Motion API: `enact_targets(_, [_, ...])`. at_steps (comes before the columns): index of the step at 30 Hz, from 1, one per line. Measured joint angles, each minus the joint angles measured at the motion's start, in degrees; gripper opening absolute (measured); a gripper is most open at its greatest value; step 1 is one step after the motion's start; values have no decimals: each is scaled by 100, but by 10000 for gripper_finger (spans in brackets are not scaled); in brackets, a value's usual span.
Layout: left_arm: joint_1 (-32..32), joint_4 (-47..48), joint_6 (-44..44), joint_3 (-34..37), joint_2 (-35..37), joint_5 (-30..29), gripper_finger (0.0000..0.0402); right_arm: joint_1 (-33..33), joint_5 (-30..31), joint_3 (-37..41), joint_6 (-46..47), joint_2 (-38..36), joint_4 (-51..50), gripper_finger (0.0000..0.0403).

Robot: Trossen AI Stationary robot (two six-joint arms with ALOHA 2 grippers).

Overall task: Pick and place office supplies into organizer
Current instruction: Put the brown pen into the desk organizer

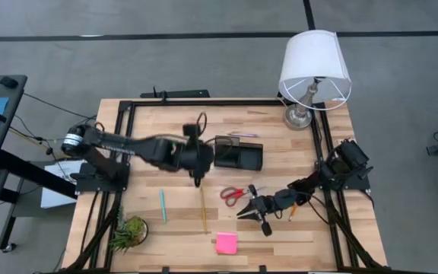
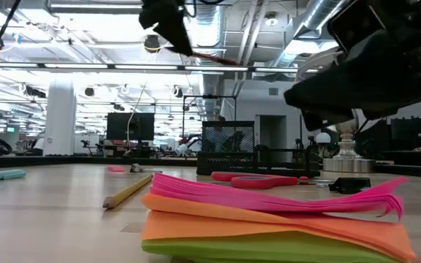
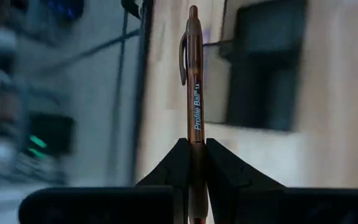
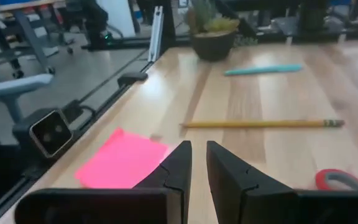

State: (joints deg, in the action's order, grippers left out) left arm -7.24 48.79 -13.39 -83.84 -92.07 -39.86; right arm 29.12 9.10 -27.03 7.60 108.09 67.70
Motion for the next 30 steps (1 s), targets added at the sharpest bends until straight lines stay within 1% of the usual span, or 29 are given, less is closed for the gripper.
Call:
enact_targets(3, [338,-23,-1175,-187,2,-5,16,2,0,0,269,2,-358,44])
enact_targets(7, [654,171,-2325,-189,0,-7,16,0,0,2,736,2,-845,44])
enact_targets(11, [817,259,-3483,-92,-1,2,16,4,-1,2,1073,2,-1141,44])
enact_targets(15, [839,-111,-3986,42,-77,61,21,4,0,2,1238,2,-1321,44])
enact_targets(17, [839,-148,-4222,194,-189,33,17,4,28,2,1241,2,-1329,44])
enact_targets(19, [841,-409,-4433,245,-385,-100,15,13,129,4,1249,2,-1363,44])
enact_targets(20, [850,-397,-4497,252,-484,-177,15,11,156,4,1249,2,-1362,44])
enact_targets(23, [861,-574,-4765,252,-799,-559,15,4,166,-12,1252,2,-1347,44])
enact_targets(30, [800,-857,-5493,248,-1358,-666,23,9,170,-11,1318,2,-1429,44])
